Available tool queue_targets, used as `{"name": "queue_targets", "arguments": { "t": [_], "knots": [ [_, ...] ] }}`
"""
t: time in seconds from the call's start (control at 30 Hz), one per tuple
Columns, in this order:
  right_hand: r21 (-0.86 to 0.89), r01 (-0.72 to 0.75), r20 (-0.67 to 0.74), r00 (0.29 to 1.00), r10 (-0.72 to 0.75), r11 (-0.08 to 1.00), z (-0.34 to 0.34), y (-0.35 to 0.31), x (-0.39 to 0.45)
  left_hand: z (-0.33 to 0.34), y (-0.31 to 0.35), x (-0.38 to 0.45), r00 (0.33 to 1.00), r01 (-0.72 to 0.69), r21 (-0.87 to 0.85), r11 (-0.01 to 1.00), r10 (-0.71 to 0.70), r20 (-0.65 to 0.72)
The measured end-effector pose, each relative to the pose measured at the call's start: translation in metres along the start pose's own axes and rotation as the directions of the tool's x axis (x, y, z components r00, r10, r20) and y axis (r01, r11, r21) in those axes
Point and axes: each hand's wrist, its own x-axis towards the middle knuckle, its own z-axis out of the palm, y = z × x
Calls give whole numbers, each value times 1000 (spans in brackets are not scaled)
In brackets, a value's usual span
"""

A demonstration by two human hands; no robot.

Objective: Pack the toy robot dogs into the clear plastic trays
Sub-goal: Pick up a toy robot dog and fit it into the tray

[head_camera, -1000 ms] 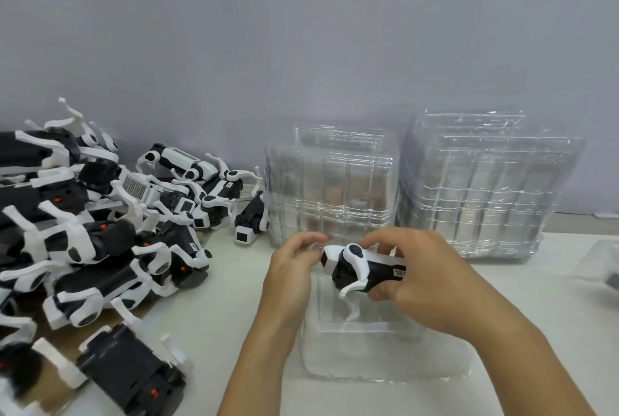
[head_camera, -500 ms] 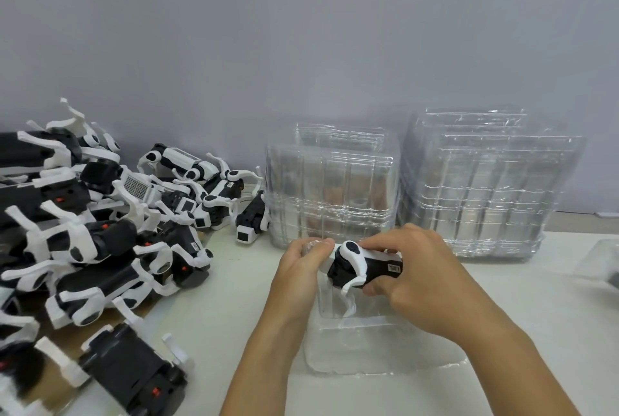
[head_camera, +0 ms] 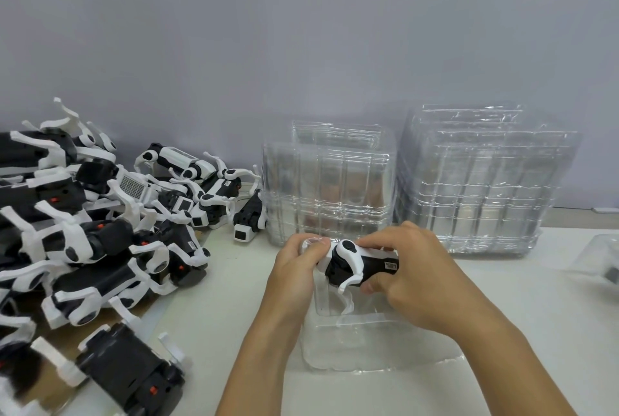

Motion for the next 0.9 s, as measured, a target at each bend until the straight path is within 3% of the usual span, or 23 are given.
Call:
{"name": "queue_targets", "arguments": {
  "t": [0.9],
  "knots": [
    [-11,-15,22,1000,15,1000,3,-3,1,2,7,-3,998,48,29,998,-47,-43]
  ]
}}
